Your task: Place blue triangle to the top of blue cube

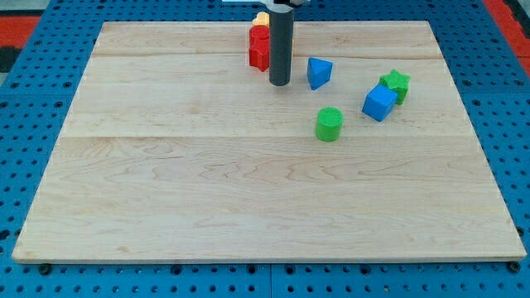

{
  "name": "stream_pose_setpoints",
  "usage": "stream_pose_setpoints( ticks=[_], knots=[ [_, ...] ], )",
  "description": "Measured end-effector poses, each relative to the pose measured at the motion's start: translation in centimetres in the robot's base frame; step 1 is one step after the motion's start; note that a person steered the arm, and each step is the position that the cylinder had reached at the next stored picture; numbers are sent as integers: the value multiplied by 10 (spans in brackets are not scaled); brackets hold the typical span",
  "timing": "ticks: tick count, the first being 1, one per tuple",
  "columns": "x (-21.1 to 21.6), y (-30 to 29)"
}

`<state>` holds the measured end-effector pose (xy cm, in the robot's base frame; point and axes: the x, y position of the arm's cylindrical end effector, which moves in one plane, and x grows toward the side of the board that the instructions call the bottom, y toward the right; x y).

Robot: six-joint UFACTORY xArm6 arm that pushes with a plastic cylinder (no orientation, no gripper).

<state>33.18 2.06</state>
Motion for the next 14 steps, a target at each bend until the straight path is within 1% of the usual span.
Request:
stream_pose_setpoints(
  ticks=[1,2,3,4,5,7,9,10,11,12,13,14],
  knots=[
    [-10,49],
    [-19,43],
    [-19,58],
    [-29,89],
    [-37,97],
    [-46,142],
    [5,118],
    [16,64],
    [51,-13],
    [108,-21],
    [119,22],
    [119,32]
  ],
)
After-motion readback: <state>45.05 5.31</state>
